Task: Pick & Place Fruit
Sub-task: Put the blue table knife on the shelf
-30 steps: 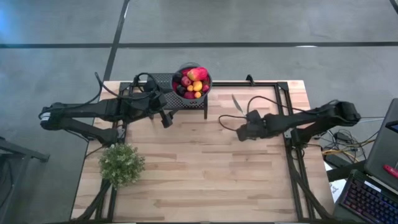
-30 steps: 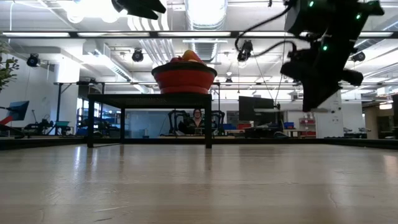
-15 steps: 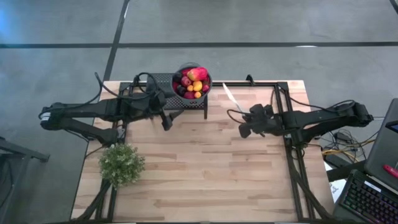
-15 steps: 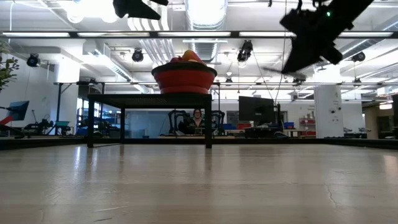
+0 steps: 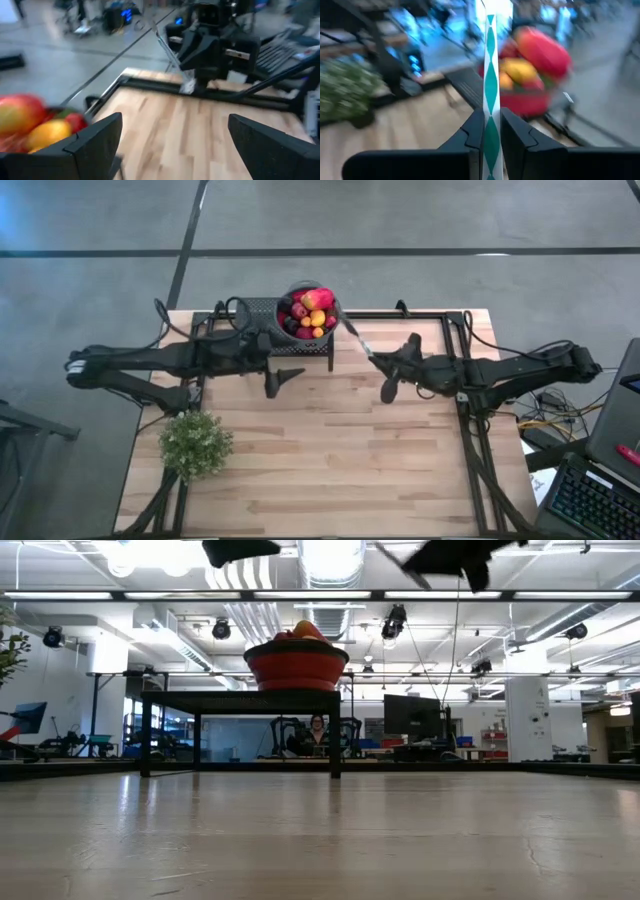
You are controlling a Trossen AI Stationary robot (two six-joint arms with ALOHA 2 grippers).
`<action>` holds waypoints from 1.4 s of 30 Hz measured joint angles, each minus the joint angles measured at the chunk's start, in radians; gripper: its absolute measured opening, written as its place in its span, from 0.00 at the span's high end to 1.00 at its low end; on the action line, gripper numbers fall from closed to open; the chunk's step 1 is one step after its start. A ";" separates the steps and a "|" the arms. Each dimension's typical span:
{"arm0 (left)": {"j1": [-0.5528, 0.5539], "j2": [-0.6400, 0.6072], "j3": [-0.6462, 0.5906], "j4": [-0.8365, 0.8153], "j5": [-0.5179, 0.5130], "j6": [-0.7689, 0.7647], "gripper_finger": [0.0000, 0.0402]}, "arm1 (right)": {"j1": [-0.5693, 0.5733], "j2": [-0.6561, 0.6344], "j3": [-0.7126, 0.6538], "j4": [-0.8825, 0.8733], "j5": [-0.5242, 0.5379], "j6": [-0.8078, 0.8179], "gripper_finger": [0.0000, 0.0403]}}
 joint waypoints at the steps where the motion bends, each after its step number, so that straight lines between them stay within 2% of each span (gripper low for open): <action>1: 0.000 0.003 -0.014 0.042 0.021 0.011 0.08 | 0.006 0.007 0.001 0.059 -0.020 -0.040 0.92; 7: -0.001 0.051 -0.100 0.341 0.095 0.096 0.08 | 0.035 0.058 0.001 0.319 -0.152 -0.228 0.92; 14: -0.001 0.129 -0.116 0.597 0.203 0.154 0.08 | 0.041 0.129 0.002 0.495 -0.214 -0.318 0.92; 20: -0.001 0.170 -0.098 0.620 0.231 0.161 0.08 | 0.041 0.194 0.006 0.603 -0.259 -0.365 0.92; 25: -0.001 0.172 -0.096 0.623 0.266 0.161 0.08 | 0.041 0.252 0.055 0.602 -0.309 -0.372 0.92; 31: -0.001 0.165 -0.096 0.630 0.301 0.161 0.08 | 0.040 0.350 0.159 0.592 -0.323 -0.426 0.92; 35: -0.001 0.151 -0.096 0.631 0.326 0.153 0.09 | 0.035 0.367 0.202 0.550 -0.327 -0.434 0.92; 42: -0.002 0.132 -0.096 0.632 0.353 0.156 0.21 | 0.024 0.396 0.242 0.549 -0.335 -0.435 0.92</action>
